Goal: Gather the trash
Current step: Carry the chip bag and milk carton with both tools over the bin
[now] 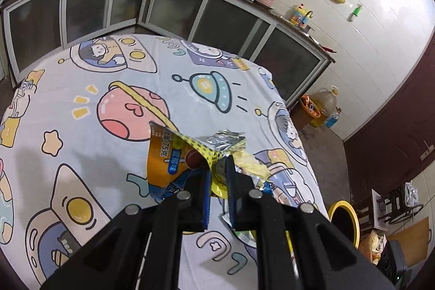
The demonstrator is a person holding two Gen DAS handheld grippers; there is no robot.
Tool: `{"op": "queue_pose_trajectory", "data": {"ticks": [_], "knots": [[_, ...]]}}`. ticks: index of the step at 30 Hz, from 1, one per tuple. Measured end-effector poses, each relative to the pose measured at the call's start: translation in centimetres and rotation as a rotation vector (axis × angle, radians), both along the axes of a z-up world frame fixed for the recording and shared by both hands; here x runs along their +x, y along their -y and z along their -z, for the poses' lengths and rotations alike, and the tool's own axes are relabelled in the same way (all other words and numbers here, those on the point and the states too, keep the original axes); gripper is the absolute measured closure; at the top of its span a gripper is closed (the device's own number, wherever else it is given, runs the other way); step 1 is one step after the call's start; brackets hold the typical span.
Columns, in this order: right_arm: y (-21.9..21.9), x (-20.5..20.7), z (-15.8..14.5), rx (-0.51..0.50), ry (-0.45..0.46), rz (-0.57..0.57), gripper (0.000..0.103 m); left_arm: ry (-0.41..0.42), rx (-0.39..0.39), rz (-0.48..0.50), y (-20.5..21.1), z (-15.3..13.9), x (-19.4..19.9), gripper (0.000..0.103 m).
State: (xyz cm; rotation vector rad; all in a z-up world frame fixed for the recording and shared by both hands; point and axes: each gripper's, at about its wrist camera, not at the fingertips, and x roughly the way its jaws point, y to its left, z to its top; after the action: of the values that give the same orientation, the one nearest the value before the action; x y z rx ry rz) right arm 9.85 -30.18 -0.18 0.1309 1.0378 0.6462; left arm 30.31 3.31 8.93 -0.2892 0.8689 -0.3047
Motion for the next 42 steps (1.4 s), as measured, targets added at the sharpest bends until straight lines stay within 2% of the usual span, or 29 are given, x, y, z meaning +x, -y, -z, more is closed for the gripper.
{"op": "queue_pose_trajectory", "data": {"ticks": [5,18,24,33,42], "knots": [[2.8,-1.1,0.0,0.017,0.011,0.069,0.032,0.019,0.014,0.031,1.9,-1.1,-1.2,0.094],[8.7,-3.8,-0.2,0.027,0.043,0.234,0.032,0.05,0.021,0.206,10.9,-2.0,-3.7,0.094],[13.1,-5.2,0.0,0.016,0.048,0.362,0.032,0.044,0.012,0.31,16.0,-1.5,-4.6,0.094],[20.6,-8.3,0.1,-0.072,0.076,0.612,0.032,0.033,-0.007,0.492,24.7,-0.4,-6.1,0.094],[26.3,-10.1,1.2,-0.111,0.062,0.787,0.032,0.008,-0.026,0.635,32.5,1.3,-7.3,0.094]]}}
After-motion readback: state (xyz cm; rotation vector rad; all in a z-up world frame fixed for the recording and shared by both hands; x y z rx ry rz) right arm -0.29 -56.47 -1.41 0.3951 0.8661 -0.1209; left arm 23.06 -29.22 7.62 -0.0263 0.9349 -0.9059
